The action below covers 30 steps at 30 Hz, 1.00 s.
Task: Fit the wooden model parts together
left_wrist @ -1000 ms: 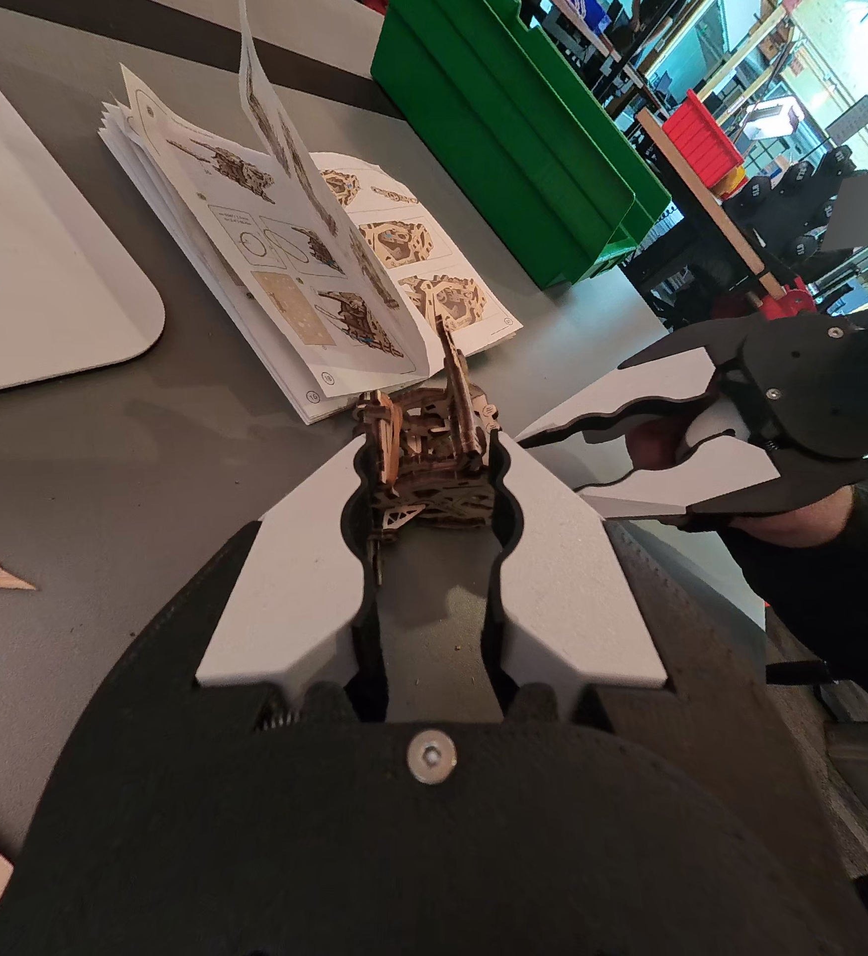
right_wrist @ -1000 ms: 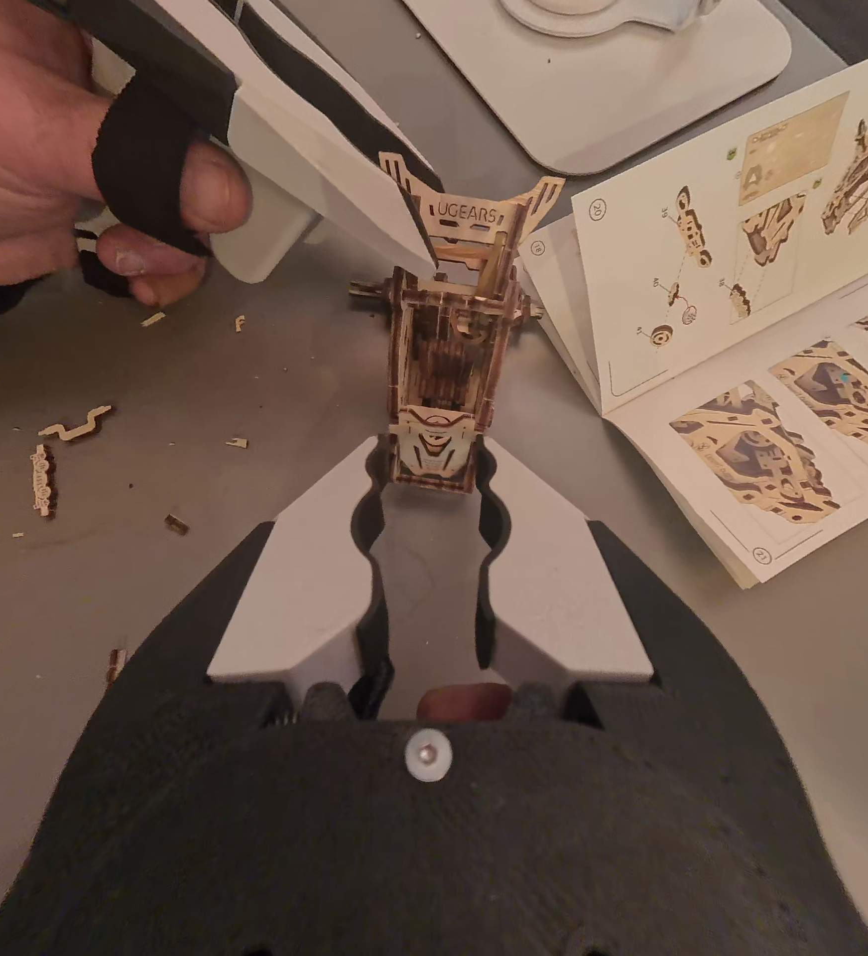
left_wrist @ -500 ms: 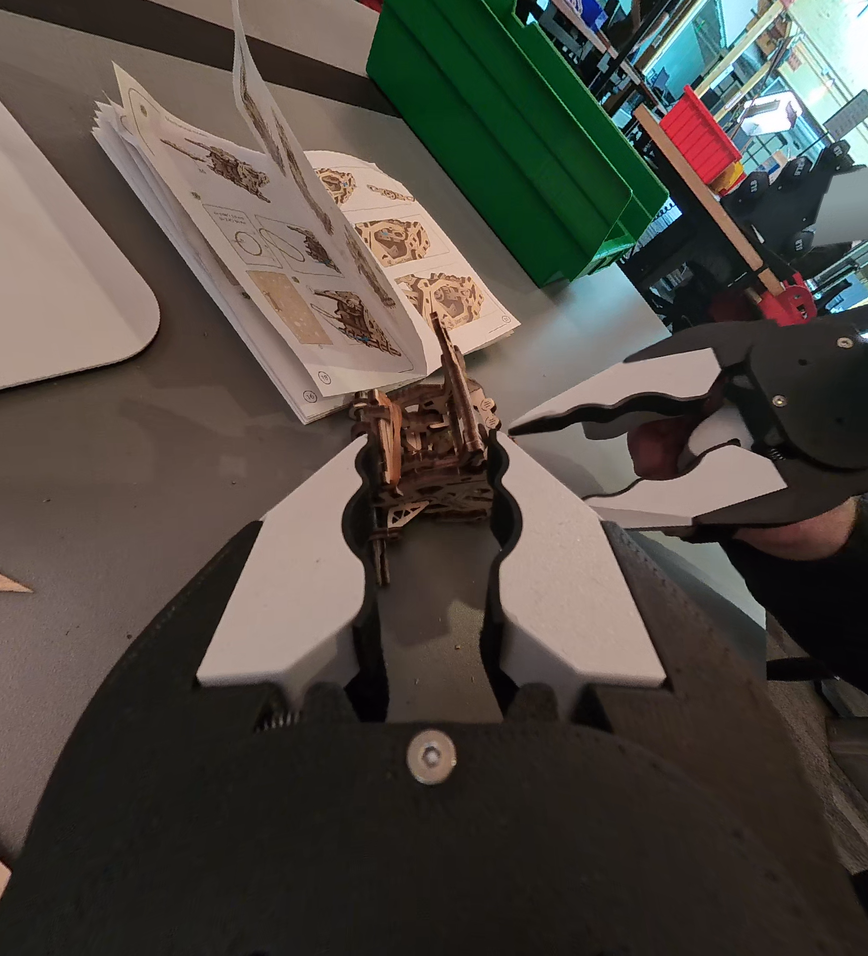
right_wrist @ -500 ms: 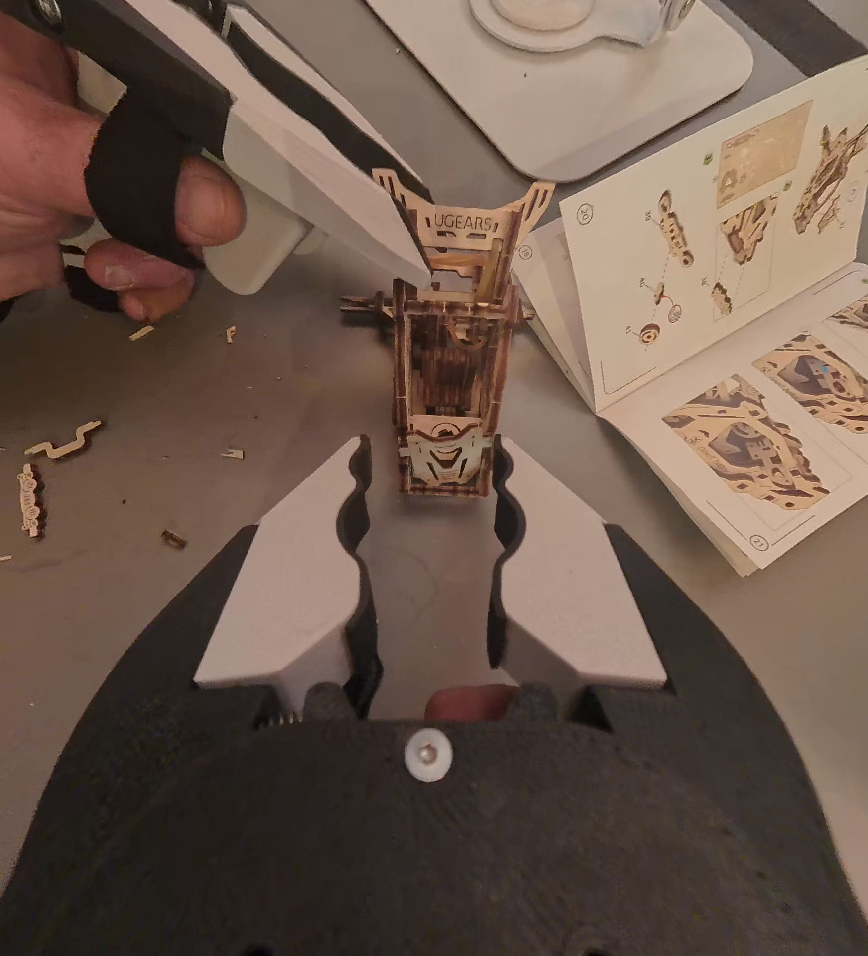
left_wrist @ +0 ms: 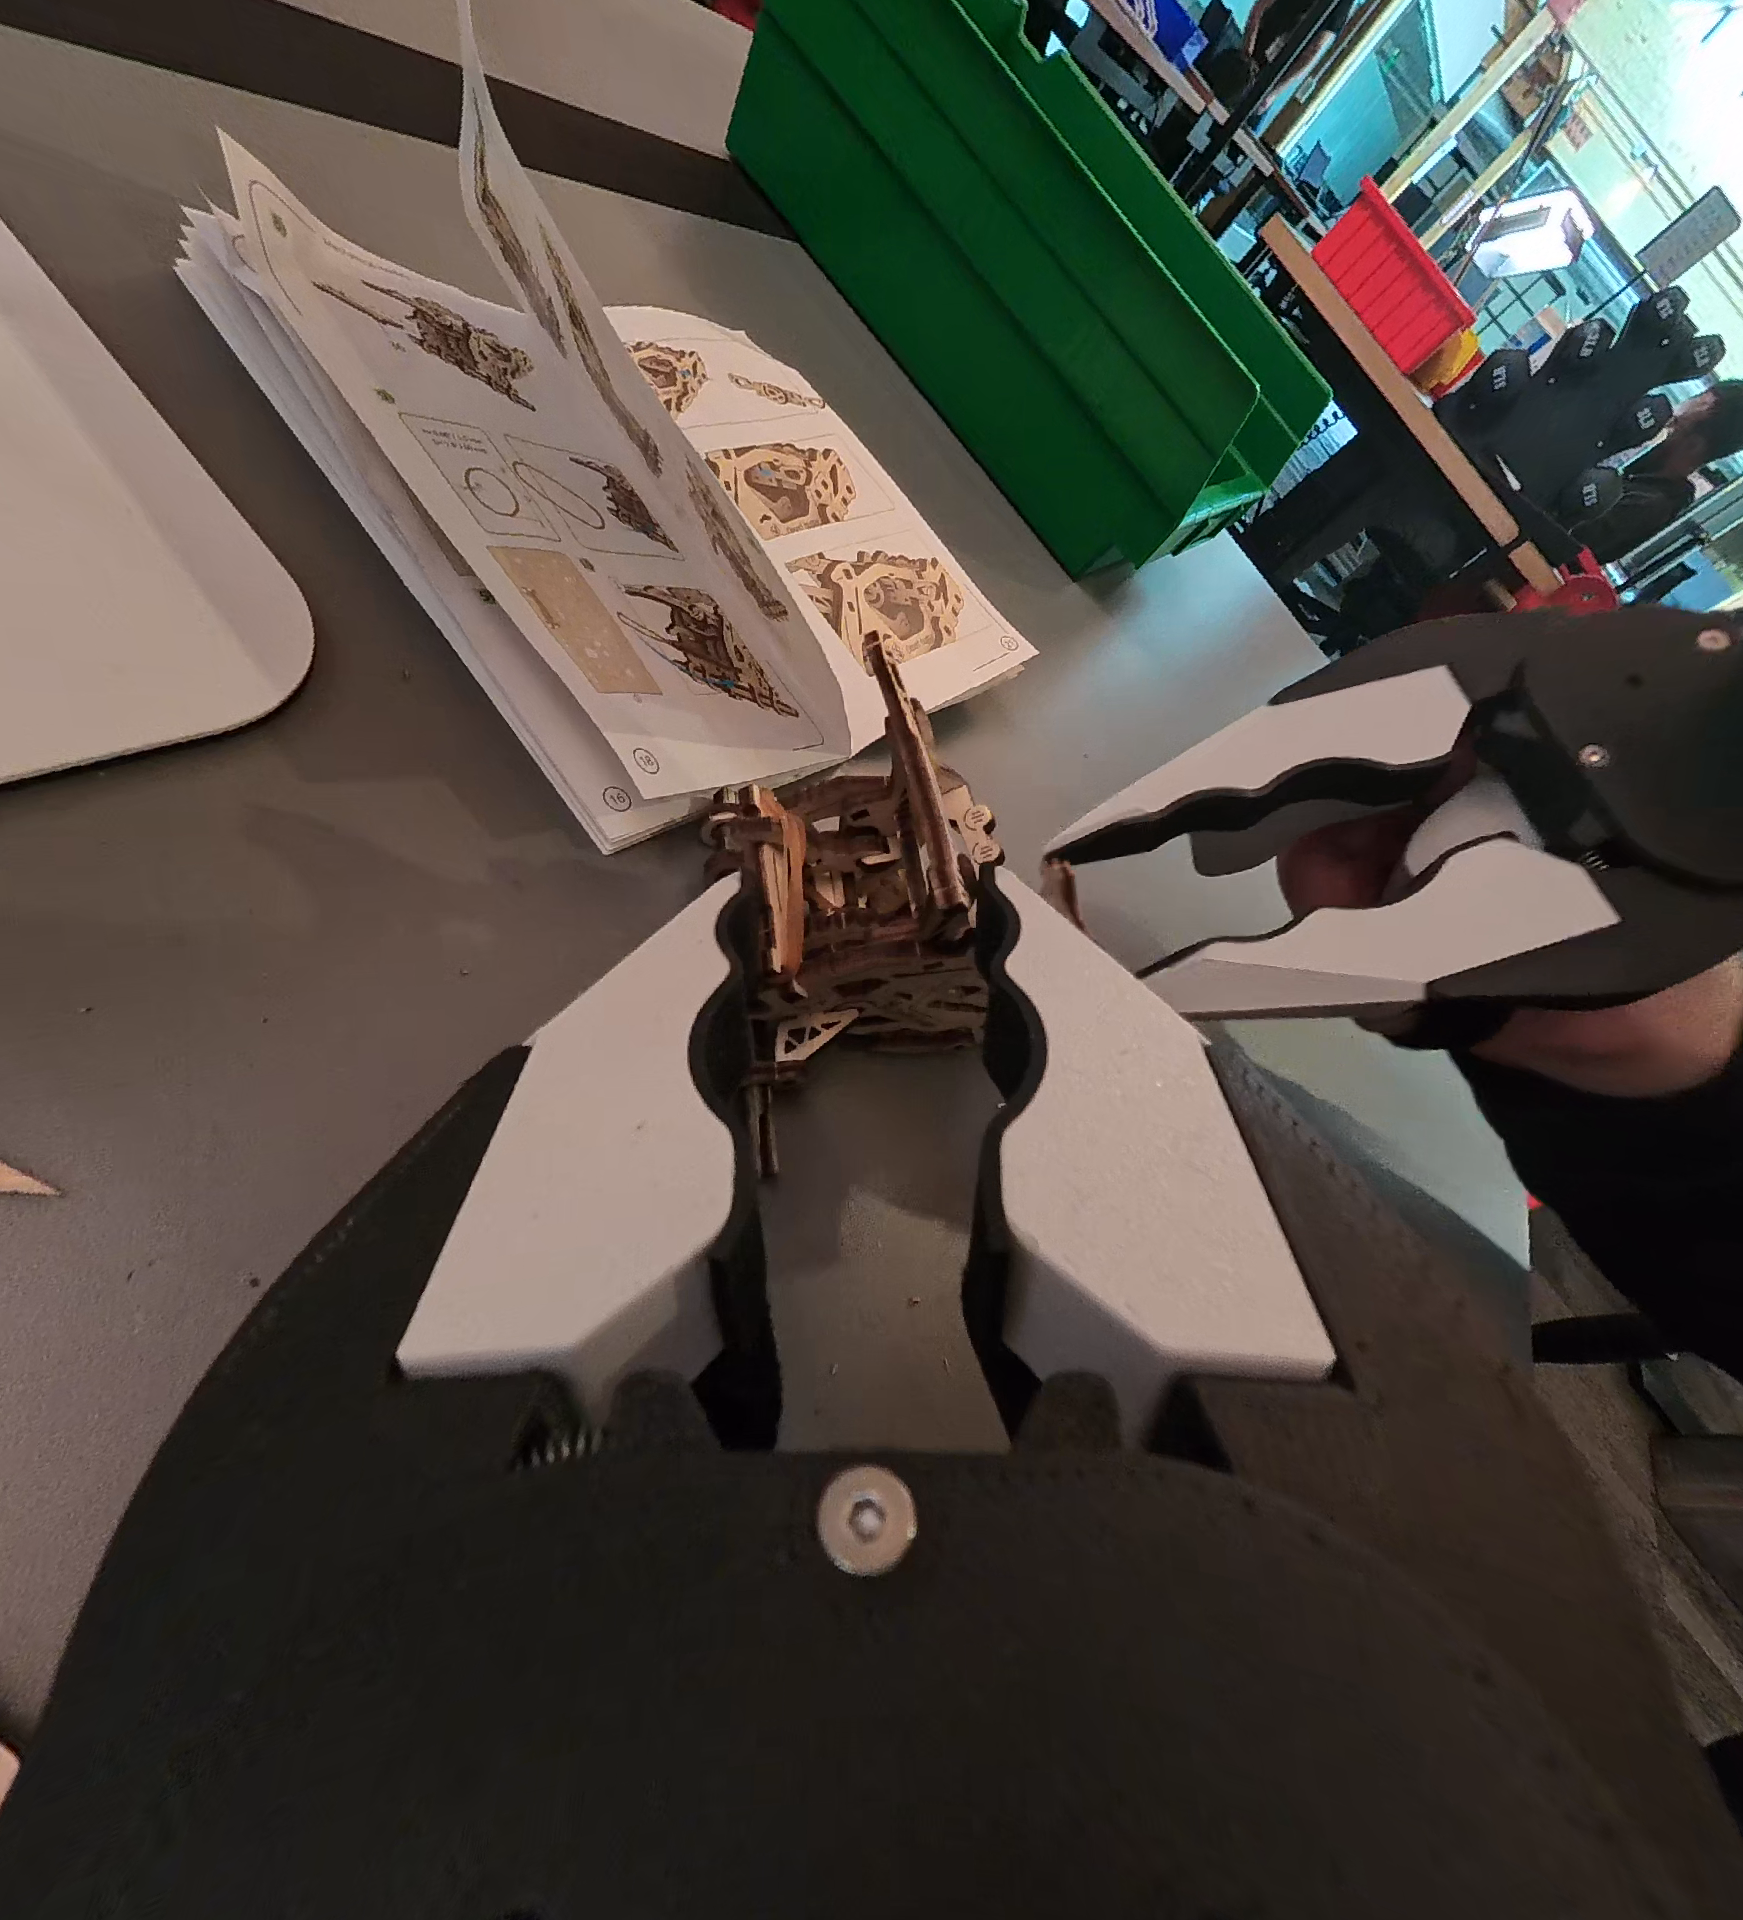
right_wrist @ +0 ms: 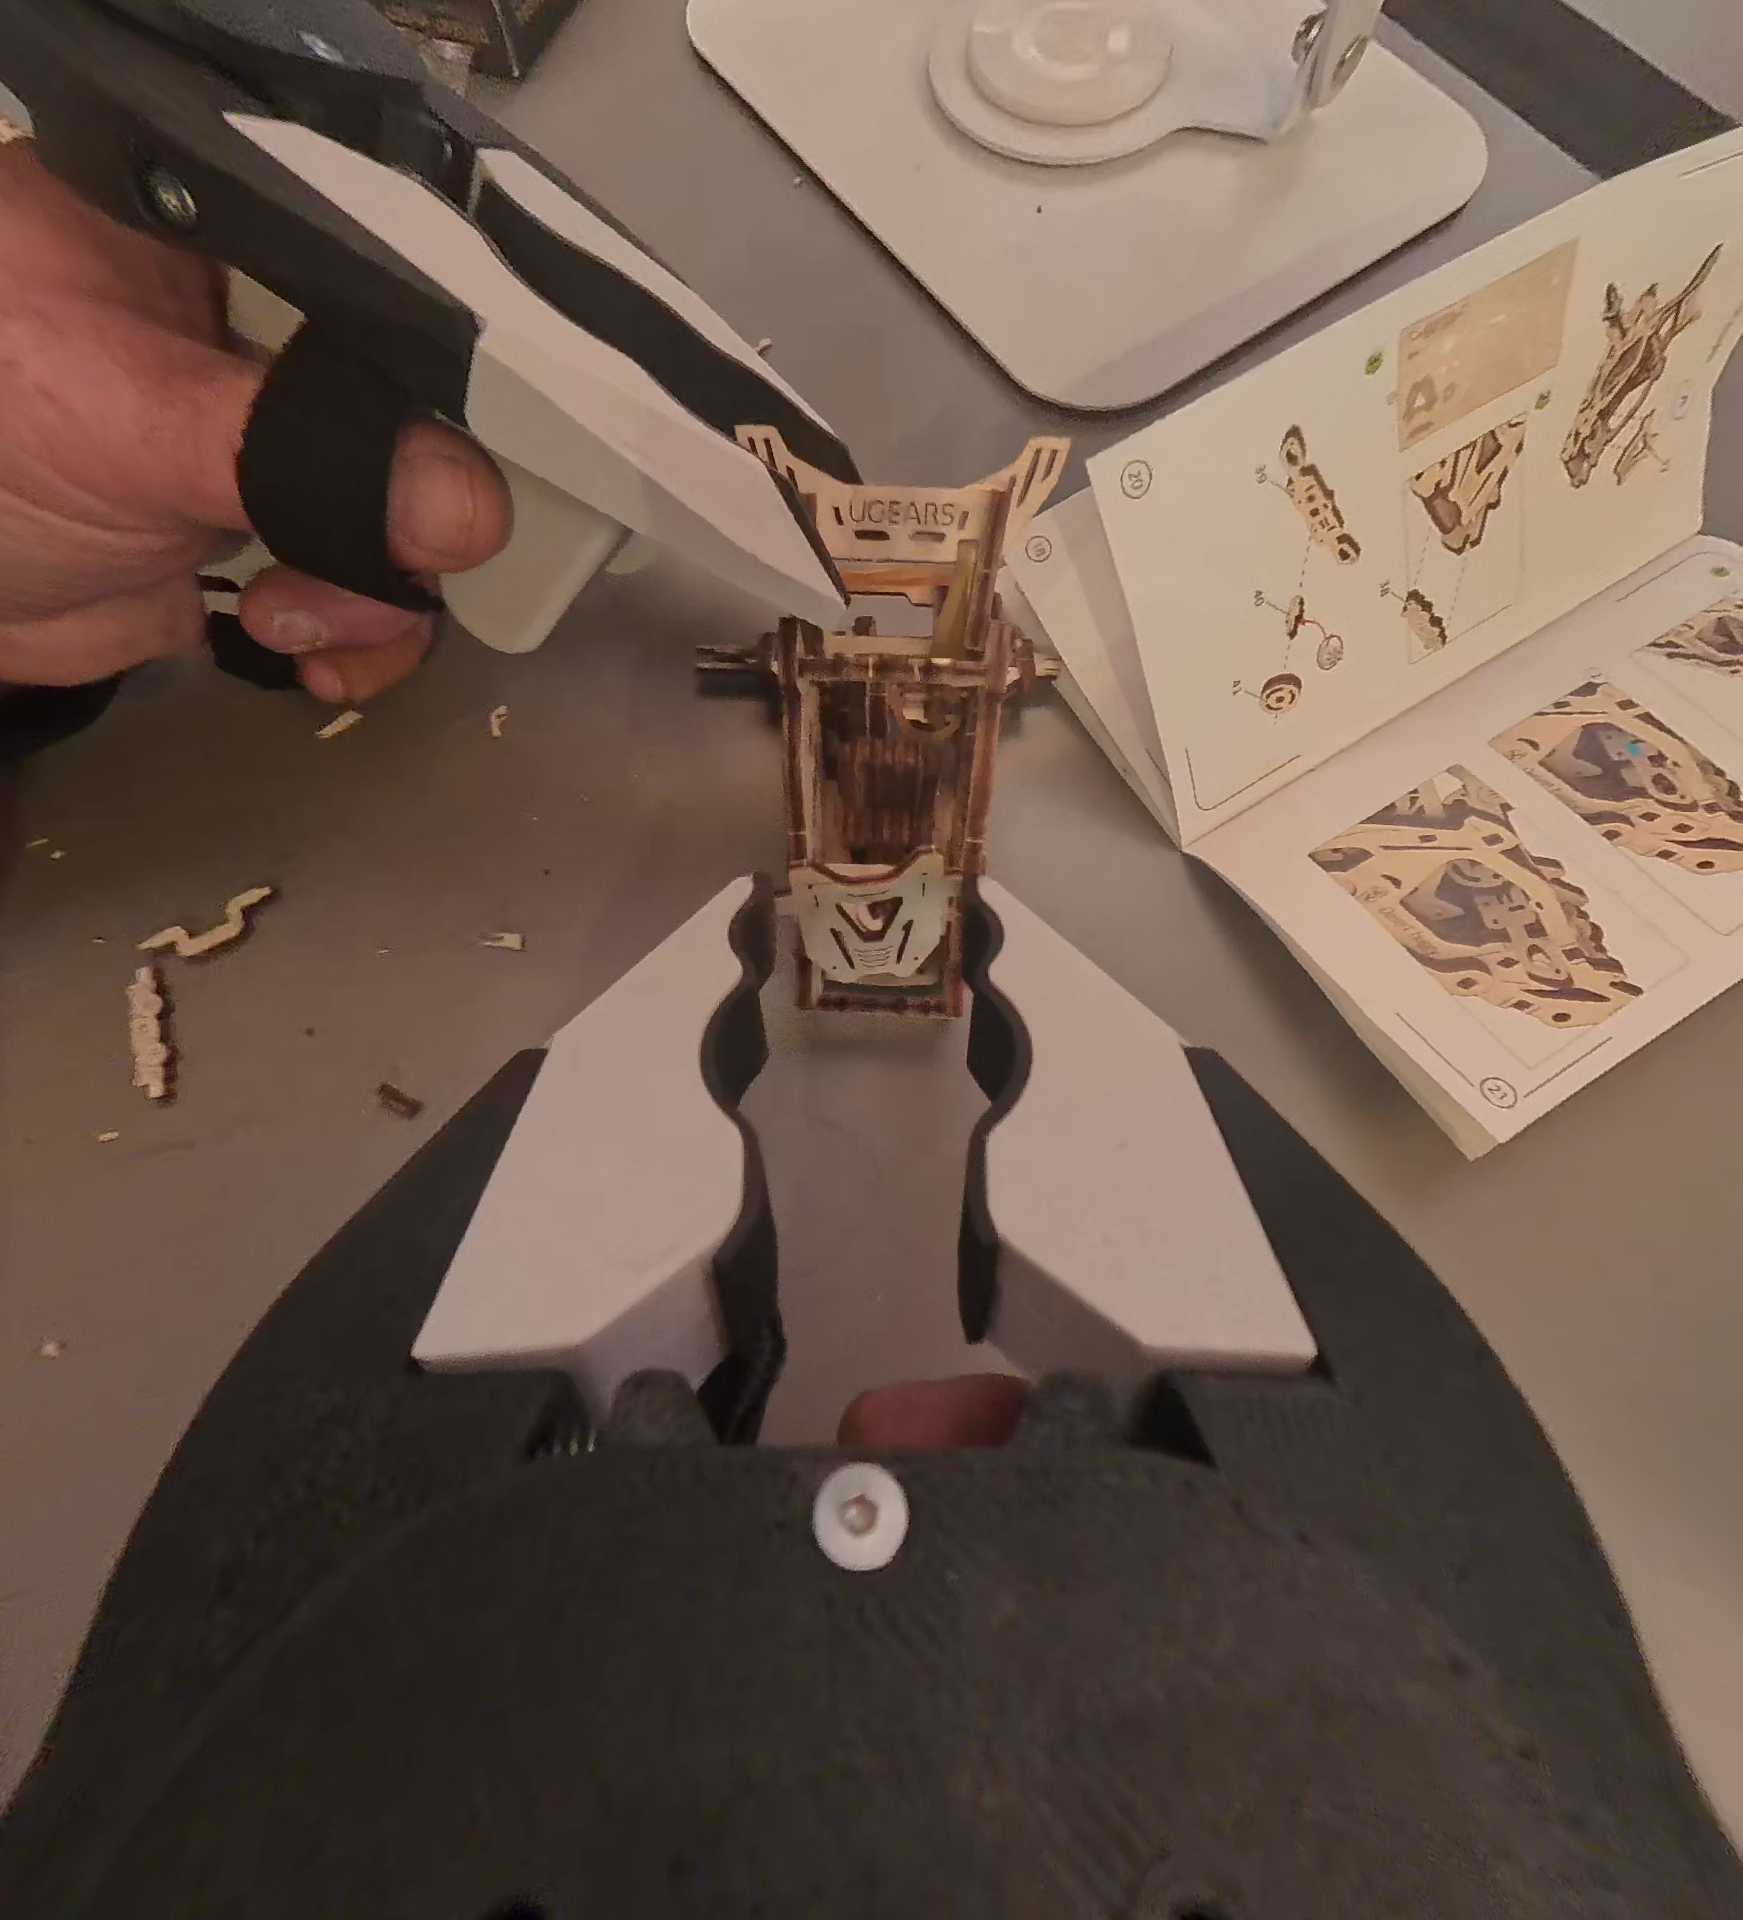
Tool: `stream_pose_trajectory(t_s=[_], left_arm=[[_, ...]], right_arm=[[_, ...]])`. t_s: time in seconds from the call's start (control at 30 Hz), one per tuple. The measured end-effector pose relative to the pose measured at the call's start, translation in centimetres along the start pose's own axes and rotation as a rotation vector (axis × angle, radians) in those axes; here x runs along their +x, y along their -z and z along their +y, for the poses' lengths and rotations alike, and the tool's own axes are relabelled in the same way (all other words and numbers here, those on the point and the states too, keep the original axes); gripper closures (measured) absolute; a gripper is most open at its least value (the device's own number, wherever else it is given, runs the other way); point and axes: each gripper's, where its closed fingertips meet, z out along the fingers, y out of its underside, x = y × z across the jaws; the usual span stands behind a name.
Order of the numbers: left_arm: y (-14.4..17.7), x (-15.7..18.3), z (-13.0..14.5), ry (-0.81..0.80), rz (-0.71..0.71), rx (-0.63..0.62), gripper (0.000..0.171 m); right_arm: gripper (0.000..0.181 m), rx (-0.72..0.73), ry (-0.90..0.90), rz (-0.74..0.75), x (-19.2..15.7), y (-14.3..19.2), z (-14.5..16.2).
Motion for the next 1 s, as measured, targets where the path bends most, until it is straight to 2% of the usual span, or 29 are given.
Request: stream_pose_trajectory(t_s=[0.23,0.5,0.67,1.0], left_arm=[[-0.1,0.1,0.1,-0.016,-0.002,-0.001,0.134],[0.0,0.3,0.1,-0.021,0.01,-0.001,0.135],[-0.1,0.5,0.2,-0.028,0.017,-0.007,0.136],[-0.1,0.7,0.2,-0.03,0.04,-0.006,0.138]], right_arm=[[0.148,-0.217,-0.012,0.033,0.0,0.3,0.9],[0.148,-0.325,-0.031,0.075,0.5,-0.7,1.5],[0.148,-0.316,-0.061,0.072,0.4,-0.6,1.3],[0.146,-0.201,-0.134,0.072,0.4,-0.9,1.3]])
